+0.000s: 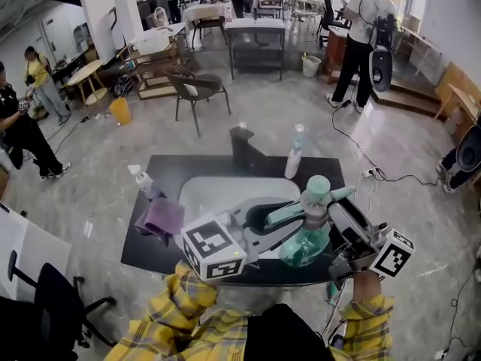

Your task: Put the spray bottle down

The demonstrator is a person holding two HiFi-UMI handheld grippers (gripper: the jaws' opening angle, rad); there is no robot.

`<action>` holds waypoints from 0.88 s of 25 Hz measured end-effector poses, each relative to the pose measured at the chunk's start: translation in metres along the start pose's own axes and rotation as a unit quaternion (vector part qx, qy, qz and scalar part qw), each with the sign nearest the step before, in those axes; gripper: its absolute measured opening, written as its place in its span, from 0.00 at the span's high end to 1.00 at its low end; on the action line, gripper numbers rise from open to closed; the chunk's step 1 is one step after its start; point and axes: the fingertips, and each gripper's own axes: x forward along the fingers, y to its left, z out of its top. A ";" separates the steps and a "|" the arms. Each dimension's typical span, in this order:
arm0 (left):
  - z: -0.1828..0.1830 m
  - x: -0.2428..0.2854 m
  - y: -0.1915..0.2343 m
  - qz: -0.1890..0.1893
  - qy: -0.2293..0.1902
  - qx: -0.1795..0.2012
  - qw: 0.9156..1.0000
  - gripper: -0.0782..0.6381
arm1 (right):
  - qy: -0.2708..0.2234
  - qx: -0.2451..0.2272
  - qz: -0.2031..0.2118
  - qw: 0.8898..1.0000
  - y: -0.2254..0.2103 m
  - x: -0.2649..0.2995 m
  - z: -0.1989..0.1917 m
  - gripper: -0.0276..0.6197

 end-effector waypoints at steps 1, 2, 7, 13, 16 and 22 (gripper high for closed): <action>0.000 0.007 0.004 0.004 -0.001 -0.001 1.000 0.72 | 0.002 0.000 0.003 1.000 -0.007 0.000 0.005 0.59; -0.001 0.014 0.008 0.007 -0.003 -0.002 1.000 0.72 | 0.005 0.000 0.005 1.000 -0.013 0.001 0.010 0.59; -0.004 0.041 0.030 0.018 -0.004 -0.004 1.000 0.72 | 0.014 0.004 0.011 1.000 -0.044 0.006 0.027 0.59; -0.004 0.073 0.051 0.028 0.002 0.002 1.000 0.72 | 0.019 0.010 0.020 1.000 -0.075 0.009 0.050 0.59; -0.004 0.086 0.059 0.035 0.004 0.005 0.999 0.72 | 0.021 0.015 0.024 0.999 -0.088 0.010 0.058 0.59; -0.004 0.116 0.082 0.048 0.004 0.004 0.999 0.72 | 0.031 0.015 0.032 0.999 -0.120 0.015 0.080 0.59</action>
